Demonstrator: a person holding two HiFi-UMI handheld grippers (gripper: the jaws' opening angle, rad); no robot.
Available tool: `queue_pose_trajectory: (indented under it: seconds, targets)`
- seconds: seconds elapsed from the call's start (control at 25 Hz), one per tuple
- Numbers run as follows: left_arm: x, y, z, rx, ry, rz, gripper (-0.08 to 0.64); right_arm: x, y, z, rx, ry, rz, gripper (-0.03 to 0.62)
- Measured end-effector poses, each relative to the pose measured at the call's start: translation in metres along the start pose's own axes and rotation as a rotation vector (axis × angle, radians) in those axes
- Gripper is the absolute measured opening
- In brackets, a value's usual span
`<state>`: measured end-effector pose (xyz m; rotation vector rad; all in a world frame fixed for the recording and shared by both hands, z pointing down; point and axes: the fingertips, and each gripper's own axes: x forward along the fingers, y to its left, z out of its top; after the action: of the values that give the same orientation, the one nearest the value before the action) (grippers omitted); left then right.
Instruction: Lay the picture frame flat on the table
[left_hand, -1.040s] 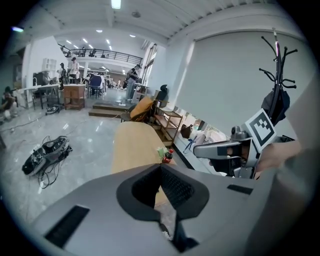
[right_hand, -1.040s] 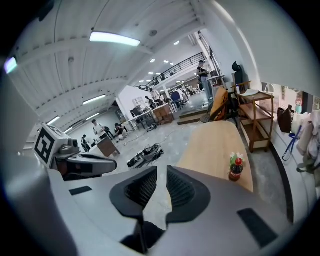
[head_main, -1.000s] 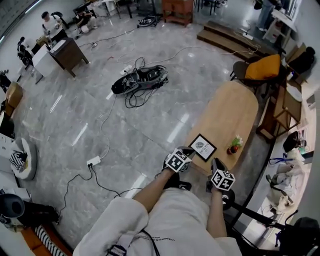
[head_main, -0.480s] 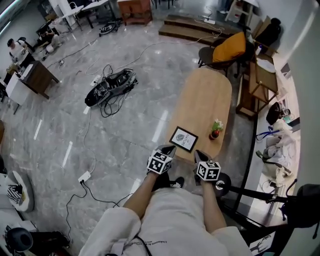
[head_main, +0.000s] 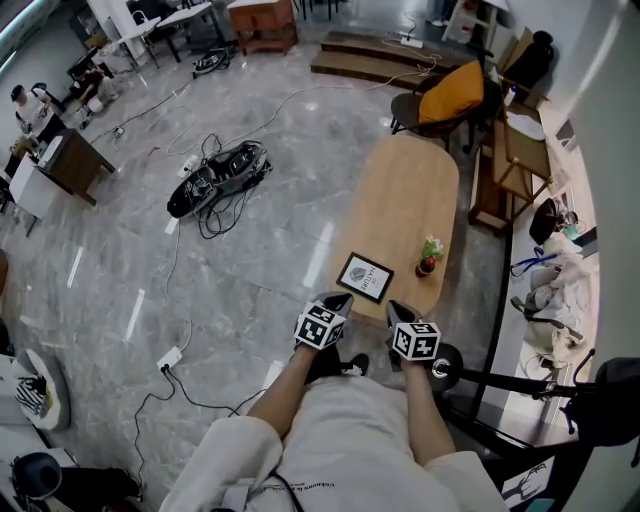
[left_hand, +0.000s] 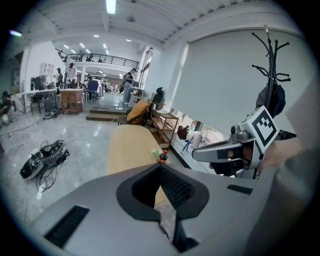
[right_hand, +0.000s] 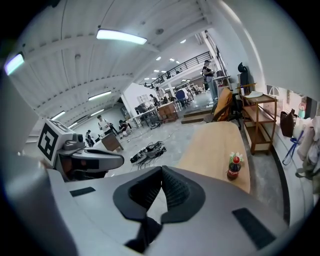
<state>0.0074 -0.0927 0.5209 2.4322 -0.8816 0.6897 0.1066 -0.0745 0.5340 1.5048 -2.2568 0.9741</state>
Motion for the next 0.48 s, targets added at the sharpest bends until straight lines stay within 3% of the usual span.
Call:
queue_pose_trajectory:
  seconds: [0.48]
  targets:
    - [0.002, -0.012, -0.007, 0.034, 0.018, -0.004, 0.021, -0.010, -0.002, -0.002, 0.018, -0.032, -0.011, 0.034]
